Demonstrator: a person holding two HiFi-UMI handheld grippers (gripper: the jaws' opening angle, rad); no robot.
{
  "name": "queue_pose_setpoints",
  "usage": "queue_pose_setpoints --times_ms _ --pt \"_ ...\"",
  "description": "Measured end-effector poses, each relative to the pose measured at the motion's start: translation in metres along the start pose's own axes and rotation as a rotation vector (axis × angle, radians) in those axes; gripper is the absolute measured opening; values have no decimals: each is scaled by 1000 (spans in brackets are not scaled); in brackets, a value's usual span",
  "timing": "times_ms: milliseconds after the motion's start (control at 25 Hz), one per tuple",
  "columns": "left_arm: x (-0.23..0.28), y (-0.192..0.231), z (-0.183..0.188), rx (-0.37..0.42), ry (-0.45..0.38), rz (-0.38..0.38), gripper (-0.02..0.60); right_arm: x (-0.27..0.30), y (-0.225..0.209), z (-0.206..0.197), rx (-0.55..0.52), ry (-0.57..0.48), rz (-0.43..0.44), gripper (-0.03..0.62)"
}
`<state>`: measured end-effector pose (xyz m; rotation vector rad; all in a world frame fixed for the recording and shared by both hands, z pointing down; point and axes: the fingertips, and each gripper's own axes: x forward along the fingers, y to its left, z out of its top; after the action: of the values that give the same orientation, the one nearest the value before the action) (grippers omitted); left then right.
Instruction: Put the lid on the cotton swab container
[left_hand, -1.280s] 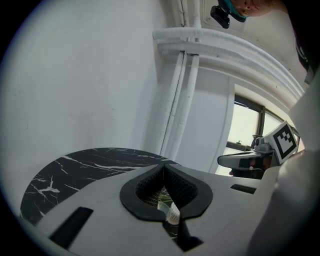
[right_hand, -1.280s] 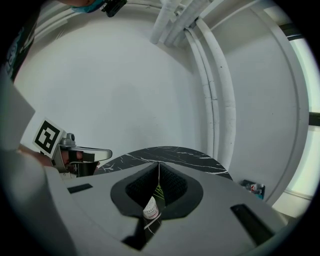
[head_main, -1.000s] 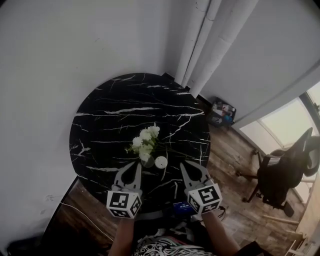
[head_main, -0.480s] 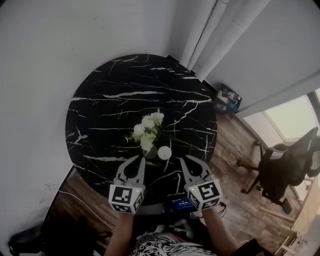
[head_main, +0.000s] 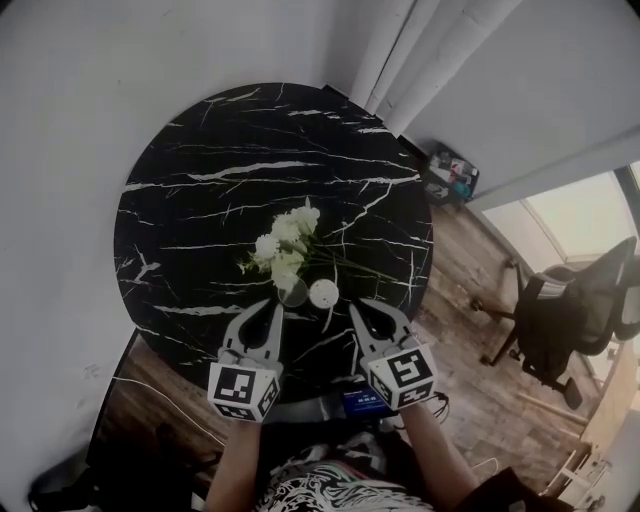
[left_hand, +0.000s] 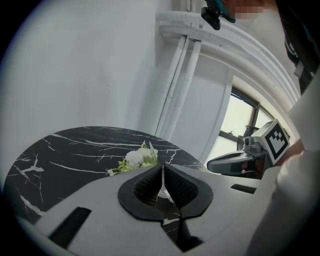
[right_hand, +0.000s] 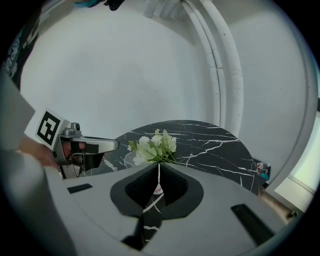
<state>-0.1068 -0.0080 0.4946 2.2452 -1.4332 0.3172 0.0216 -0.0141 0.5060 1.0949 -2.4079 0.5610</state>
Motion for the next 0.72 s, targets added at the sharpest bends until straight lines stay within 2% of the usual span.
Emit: queue_pose_setpoints --times_ms 160,360,480,720 --pt "8 -1 -7 -9 22 -20 17 6 -1 -7 9 21 -7 19" --pt "13 -1 -13 -5 38 -25 21 12 5 -9 -55 44 -9 20" --pt "16 2 -15 -14 49 -21 68 17 6 -11 -55 52 0 20" --pt "22 6 -25 -39 82 -29 94 25 6 -17 -70 76 5 20"
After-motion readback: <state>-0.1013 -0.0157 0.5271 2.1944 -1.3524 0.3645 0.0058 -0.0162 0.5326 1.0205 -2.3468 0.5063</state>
